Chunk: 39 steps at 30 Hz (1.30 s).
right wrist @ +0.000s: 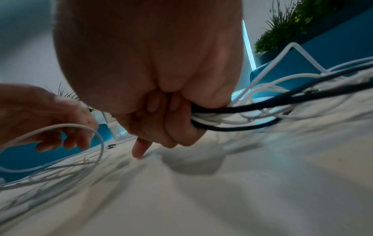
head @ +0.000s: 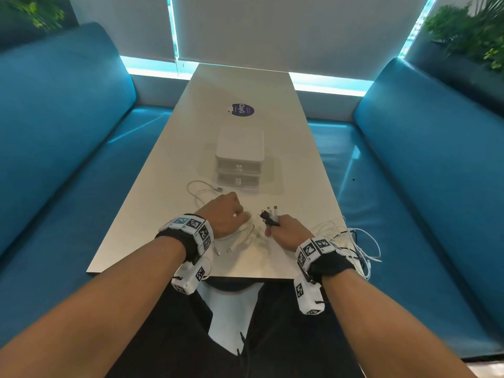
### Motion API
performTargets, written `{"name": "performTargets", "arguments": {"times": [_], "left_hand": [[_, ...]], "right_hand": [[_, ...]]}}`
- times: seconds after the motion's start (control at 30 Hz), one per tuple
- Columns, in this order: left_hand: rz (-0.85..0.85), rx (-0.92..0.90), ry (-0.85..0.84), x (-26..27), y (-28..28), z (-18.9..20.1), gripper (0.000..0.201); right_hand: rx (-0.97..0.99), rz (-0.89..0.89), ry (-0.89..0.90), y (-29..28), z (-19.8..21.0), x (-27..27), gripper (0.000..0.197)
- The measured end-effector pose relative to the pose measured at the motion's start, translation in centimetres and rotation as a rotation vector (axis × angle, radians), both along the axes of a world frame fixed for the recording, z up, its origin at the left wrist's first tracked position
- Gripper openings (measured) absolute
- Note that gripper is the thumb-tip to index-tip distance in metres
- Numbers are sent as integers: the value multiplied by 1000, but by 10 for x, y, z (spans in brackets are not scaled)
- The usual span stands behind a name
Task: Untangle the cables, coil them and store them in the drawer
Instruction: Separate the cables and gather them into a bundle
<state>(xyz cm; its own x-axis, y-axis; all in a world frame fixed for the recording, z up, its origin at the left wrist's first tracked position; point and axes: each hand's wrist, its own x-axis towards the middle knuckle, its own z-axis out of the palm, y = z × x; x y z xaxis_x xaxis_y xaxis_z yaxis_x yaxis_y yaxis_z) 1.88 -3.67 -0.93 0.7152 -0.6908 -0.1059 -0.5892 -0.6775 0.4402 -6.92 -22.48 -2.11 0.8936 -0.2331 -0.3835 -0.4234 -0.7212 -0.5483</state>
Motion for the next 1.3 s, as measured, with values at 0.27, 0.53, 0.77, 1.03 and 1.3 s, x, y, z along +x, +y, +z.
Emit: {"name": "performTargets", "arguments": {"times": [0.27, 0.53, 0.77, 1.03, 1.3], "left_hand": [[-24, 97, 45, -9, -17, 4, 37], [91, -149, -45, 1, -13, 14, 11], [150, -277, -51, -6, -21, 13, 11], [240, -302, 56, -5, -27, 6, 24], [283, -462, 114, -16, -31, -6, 18]], "right_hand": [[-14, -24, -25, 9, -2, 4, 30], [32, -178, -68, 7, -7, 11, 35], [142, -234, -203, 9, 0, 12, 29], [231, -211, -163, 10, 6, 17, 29], [399, -287, -142, 28, 13, 17, 44]]}}
